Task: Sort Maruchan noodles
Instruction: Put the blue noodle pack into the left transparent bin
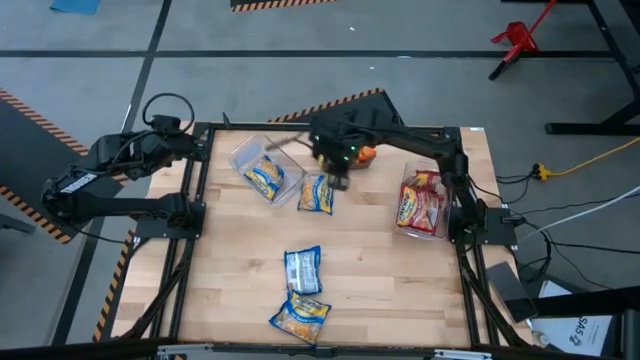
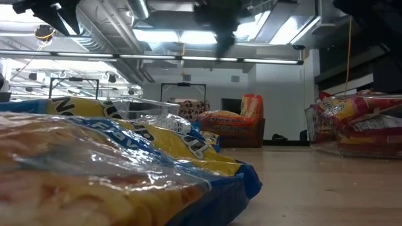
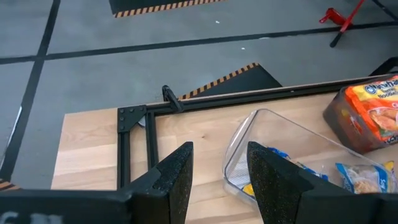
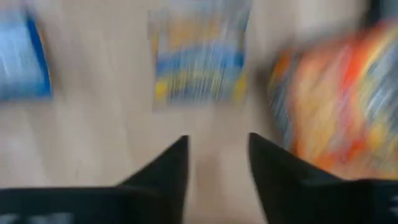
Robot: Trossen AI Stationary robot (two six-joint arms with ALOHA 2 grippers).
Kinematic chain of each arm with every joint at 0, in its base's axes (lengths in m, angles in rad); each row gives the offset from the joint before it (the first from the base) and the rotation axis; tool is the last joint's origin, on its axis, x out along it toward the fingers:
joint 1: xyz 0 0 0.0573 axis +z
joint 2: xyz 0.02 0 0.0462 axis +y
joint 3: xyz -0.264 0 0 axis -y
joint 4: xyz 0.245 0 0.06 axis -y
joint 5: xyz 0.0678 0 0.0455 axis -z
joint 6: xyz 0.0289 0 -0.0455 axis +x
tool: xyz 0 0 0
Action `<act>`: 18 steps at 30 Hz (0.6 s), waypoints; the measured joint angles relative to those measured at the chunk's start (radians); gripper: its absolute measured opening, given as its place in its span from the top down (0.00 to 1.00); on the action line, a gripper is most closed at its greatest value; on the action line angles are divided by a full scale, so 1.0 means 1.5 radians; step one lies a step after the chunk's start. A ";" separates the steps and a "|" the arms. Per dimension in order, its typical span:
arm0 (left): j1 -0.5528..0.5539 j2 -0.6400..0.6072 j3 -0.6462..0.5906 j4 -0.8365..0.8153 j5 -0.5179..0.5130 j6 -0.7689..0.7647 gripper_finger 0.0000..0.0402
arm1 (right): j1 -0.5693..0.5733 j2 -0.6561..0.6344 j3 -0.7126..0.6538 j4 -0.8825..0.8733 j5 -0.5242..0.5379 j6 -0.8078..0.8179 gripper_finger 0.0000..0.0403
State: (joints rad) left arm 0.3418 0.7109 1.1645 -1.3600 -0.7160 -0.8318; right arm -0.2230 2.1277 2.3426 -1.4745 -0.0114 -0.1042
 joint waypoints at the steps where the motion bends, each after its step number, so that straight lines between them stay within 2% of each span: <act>1: 0.000 0.000 -0.004 0.002 0.000 0.000 0.64 | 0.000 0.000 -0.009 -0.047 -0.006 0.016 0.62; 2: 0.000 0.000 -0.009 0.001 0.000 0.000 0.64 | 0.000 0.000 -0.023 -0.074 -0.012 0.027 0.55; 5: 0.000 0.000 -0.031 0.002 0.003 0.000 0.64 | 0.009 -0.010 -0.104 -0.033 -0.028 0.075 0.37; 9: 0.000 0.000 -0.054 0.001 0.028 0.000 0.64 | 0.043 -0.024 -0.223 0.097 -0.005 0.083 0.22; 13: 0.000 -0.004 -0.062 0.003 0.051 0.001 0.64 | 0.082 -0.024 -0.348 0.269 0.004 0.082 0.18; 18: 0.000 -0.009 -0.063 0.007 0.052 0.003 0.64 | 0.119 -0.024 -0.479 0.476 0.087 0.081 0.20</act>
State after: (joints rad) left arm 0.3420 0.6968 1.0706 -1.3491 -0.6376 -0.8276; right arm -0.0450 2.0918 1.6249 -0.7604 0.1184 0.0170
